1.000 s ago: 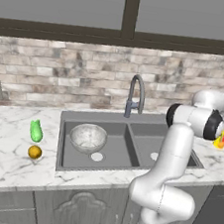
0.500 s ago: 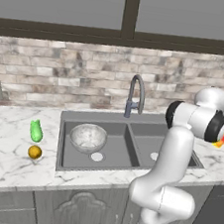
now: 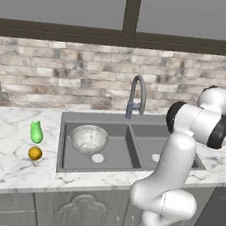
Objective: Remove the lemon and corn from the sink. Then move the bowl and cup from the counter to the sink for washing.
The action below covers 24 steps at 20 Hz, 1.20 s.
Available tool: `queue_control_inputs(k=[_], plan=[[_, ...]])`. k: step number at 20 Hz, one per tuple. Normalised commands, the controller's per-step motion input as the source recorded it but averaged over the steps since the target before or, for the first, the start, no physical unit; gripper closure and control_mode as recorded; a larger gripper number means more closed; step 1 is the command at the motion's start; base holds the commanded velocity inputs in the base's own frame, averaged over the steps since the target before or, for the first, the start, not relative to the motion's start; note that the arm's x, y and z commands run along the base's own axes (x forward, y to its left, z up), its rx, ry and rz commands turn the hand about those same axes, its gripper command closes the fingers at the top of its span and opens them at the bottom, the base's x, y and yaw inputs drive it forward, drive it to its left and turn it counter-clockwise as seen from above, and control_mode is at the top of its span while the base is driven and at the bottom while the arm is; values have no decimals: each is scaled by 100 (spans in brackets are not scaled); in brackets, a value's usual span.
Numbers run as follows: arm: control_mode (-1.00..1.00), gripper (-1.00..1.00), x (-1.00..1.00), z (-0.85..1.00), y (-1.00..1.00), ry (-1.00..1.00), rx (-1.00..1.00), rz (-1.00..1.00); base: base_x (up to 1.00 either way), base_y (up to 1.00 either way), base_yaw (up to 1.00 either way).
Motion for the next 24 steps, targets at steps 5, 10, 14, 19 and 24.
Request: queue_control_inputs(k=[5,10,14,19,24], plan=[[-100,100,-21,16,25,-2,-1,-2,0,0,0],[-100,100,-15,16,26,0,-1,-3,0,0,0],[-100,100,-17,15,25,0,-1,-3,0,0,0],[-100,100,-18,12,29,-2,-2,-7,0,0,0],[-100,100,-14,13,33,0,-3,-8,0,0,0]])
